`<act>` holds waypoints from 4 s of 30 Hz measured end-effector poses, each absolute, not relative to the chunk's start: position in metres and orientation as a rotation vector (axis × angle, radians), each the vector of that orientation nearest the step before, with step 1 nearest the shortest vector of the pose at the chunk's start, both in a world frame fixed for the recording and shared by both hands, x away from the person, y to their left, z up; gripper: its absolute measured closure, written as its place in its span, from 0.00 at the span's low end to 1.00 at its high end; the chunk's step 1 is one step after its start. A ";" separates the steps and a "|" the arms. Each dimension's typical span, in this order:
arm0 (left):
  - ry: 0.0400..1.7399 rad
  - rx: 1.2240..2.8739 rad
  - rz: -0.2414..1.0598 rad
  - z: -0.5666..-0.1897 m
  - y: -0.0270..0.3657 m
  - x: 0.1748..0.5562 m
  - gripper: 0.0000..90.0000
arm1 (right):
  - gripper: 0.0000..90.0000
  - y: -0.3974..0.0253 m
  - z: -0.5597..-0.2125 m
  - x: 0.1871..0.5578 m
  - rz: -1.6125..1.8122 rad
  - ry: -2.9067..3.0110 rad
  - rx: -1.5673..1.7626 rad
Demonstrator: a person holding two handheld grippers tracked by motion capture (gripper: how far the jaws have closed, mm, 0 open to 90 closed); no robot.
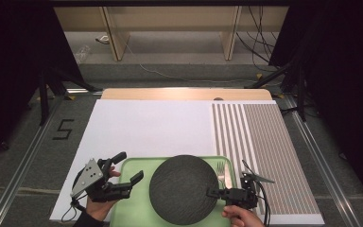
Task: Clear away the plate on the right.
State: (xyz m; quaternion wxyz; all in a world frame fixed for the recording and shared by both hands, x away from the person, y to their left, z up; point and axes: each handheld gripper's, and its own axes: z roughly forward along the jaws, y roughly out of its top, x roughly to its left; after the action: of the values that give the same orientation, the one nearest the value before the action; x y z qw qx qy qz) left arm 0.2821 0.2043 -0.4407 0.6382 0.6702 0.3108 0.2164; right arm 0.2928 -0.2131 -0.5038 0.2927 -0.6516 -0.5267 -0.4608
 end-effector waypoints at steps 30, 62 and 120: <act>0.705 1.529 0.492 -0.441 0.204 0.282 0.15 | 0.67 -0.199 -0.509 0.295 -1.118 -1.535 -1.710; 0.702 1.545 0.480 -0.442 0.203 0.282 0.15 | 0.42 -0.216 -0.461 0.297 -1.309 -2.020 -1.771; 0.692 1.565 0.457 -0.442 0.201 0.284 0.14 | 0.19 -0.222 -0.426 0.293 -1.790 -2.479 -1.529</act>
State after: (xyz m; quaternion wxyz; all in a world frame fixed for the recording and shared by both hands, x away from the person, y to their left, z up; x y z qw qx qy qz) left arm 0.2837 0.2007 -0.4423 0.6329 0.6842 0.3025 0.1996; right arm 0.2926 -0.2220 -0.4259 -0.1382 -0.4431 -0.7182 -0.5184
